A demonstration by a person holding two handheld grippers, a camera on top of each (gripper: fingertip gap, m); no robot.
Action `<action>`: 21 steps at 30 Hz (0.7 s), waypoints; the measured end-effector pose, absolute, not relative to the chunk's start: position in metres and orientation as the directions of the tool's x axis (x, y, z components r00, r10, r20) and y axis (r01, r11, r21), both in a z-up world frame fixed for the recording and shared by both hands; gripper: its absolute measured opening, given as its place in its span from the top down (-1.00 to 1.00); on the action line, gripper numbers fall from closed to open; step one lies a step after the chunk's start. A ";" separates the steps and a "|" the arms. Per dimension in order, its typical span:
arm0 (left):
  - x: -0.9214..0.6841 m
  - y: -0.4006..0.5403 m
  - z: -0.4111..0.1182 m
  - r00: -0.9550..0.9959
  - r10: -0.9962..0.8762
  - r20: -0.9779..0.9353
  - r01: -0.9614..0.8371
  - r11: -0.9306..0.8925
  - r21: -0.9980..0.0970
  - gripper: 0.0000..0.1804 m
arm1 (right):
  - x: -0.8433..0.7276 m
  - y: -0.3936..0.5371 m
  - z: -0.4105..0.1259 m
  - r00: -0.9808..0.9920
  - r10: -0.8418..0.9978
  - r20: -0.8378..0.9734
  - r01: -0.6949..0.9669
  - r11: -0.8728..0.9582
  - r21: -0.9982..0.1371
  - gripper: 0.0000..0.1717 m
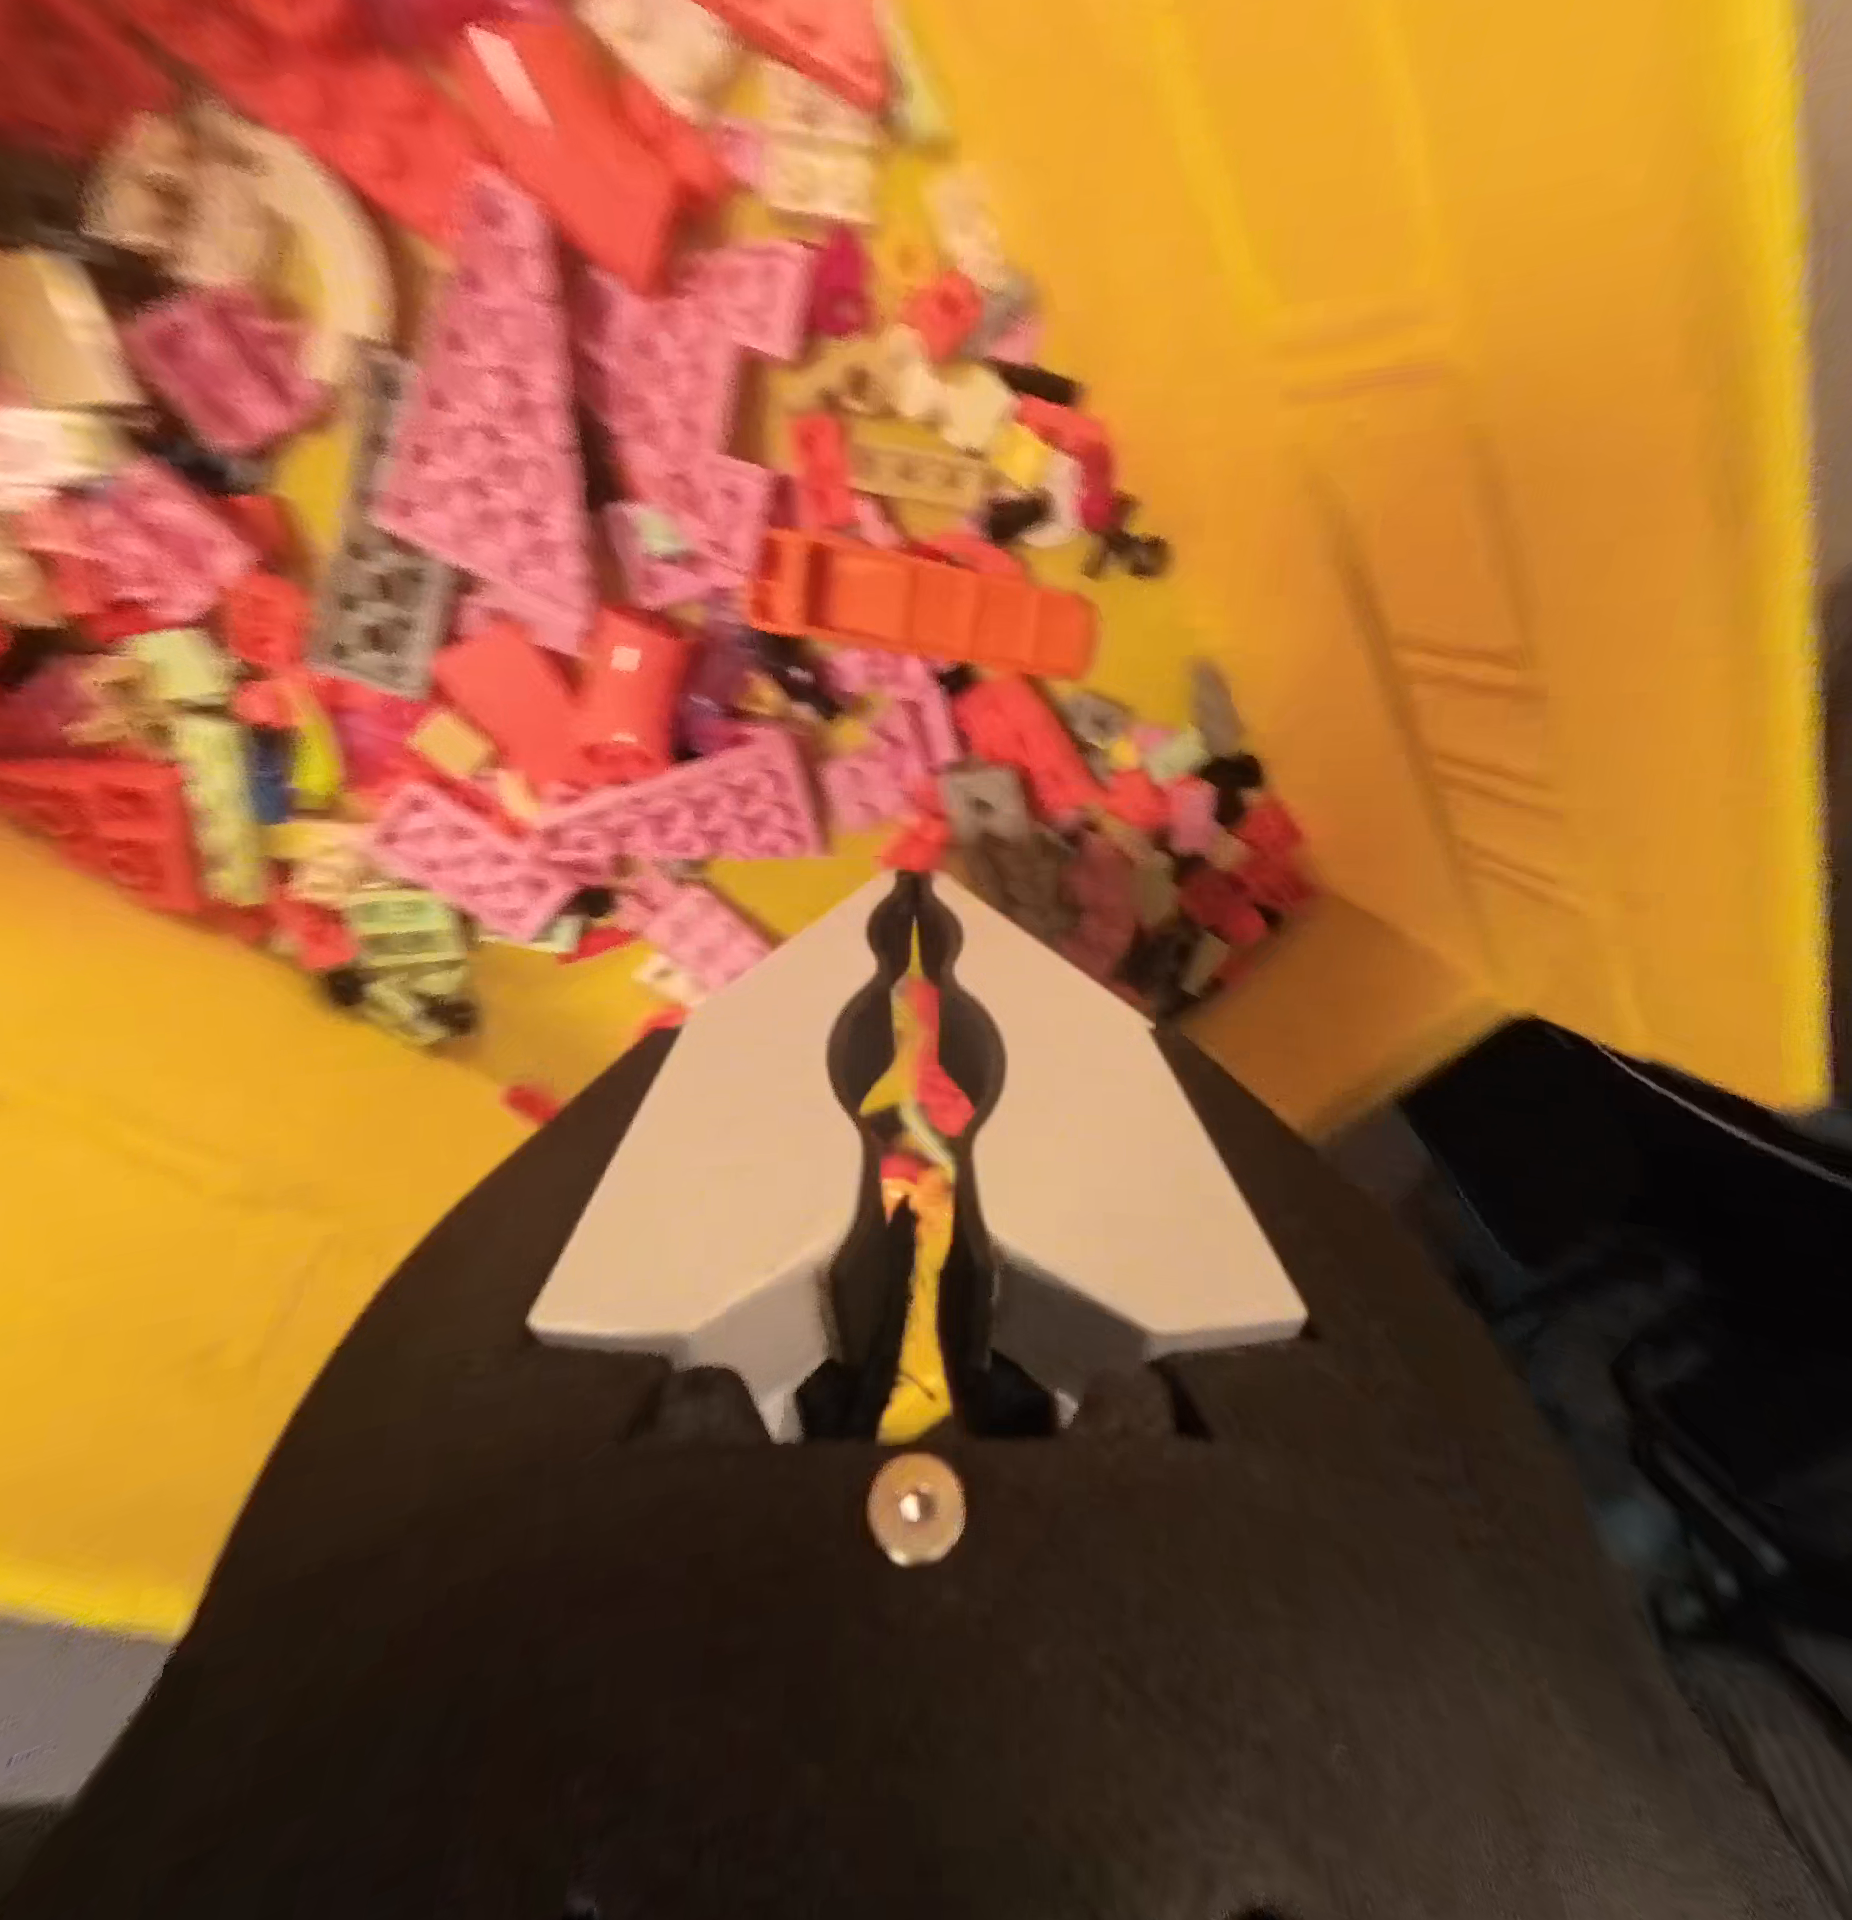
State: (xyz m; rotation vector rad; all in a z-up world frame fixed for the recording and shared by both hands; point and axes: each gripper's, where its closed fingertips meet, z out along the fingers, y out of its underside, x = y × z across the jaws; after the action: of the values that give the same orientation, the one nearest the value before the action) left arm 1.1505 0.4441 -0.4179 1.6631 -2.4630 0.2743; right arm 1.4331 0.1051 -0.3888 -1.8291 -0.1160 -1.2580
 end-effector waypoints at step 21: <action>1.175 0.481 -0.436 -0.397 -0.918 0.007 -0.905 0.390 -0.171 1.00 | 1.435 0.106 -0.393 0.459 -0.353 0.815 0.523 -0.634 -0.570 0.70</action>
State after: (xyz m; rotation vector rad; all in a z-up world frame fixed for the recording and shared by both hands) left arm 1.1747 0.4808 -0.4356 1.7693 -2.6916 0.2378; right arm 1.4345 0.1063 -0.3932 -1.8557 -0.1428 -1.2932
